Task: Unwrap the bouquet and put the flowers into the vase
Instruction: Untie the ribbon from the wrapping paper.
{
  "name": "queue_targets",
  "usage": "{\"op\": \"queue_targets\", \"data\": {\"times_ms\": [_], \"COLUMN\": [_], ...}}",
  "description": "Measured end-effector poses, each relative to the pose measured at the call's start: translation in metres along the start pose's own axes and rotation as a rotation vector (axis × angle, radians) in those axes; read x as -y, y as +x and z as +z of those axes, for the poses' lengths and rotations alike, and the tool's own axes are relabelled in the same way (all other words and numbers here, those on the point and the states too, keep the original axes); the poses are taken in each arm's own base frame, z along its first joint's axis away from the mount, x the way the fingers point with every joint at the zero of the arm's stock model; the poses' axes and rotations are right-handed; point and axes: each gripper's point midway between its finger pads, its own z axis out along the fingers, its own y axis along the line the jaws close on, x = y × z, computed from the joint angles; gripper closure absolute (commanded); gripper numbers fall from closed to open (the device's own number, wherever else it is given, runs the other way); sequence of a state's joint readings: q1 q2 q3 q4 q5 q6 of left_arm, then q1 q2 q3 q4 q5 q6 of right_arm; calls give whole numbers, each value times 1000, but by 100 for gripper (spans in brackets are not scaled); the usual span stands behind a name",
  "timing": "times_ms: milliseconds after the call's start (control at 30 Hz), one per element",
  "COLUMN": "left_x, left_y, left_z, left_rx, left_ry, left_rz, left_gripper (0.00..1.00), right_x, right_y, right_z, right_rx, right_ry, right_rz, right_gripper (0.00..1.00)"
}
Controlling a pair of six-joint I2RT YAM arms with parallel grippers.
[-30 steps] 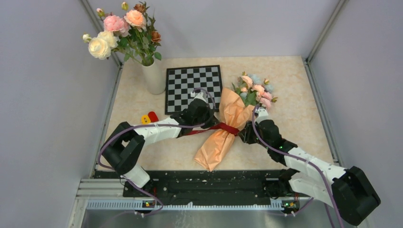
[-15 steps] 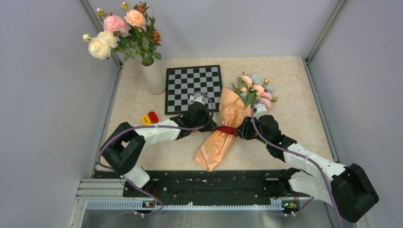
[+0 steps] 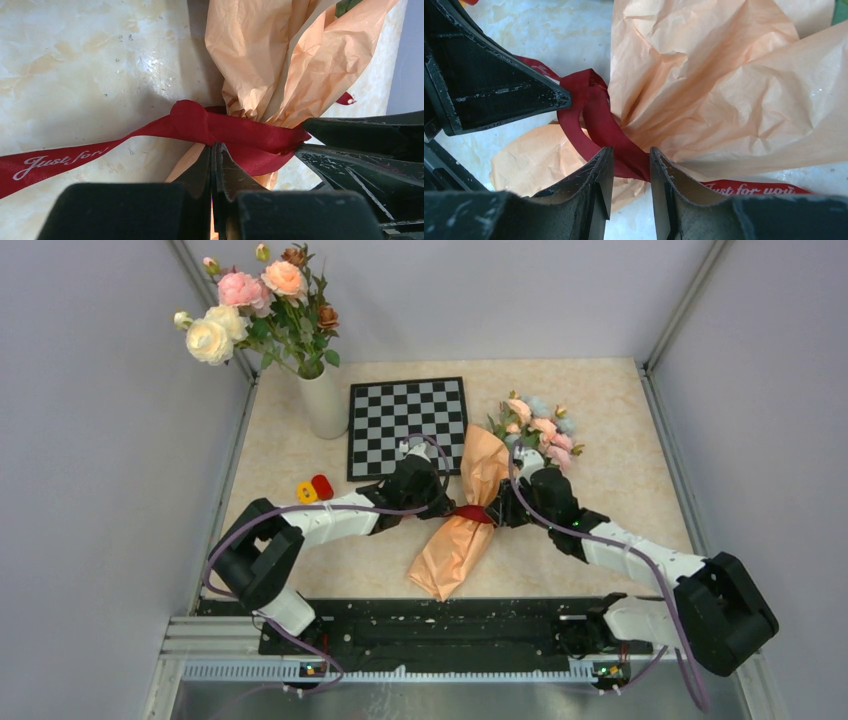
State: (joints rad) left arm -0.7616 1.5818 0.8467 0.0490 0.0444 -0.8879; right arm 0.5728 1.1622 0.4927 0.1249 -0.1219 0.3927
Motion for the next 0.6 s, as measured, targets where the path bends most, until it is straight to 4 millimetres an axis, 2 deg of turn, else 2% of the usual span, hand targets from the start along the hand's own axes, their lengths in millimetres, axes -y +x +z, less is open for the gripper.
{"op": "queue_targets", "data": {"times_ms": [433,467,600], "left_x": [1,1,3], "left_y": [0,-1,-3], "left_z": [-1,-2,-4], "left_rx": [0,1,9], "left_ry": [4,4,8], "left_rz": [6,8,12], "left_gripper": [100,100,100], "right_x": [-1,-1,1], "right_y": [16,16,18], "right_z": [9,9,11], "right_rx": [-86,-86,-93], "right_ry": [-32,-32,-27], "right_rz": [-47,-50,-63], "right_gripper": [62,64,83]}}
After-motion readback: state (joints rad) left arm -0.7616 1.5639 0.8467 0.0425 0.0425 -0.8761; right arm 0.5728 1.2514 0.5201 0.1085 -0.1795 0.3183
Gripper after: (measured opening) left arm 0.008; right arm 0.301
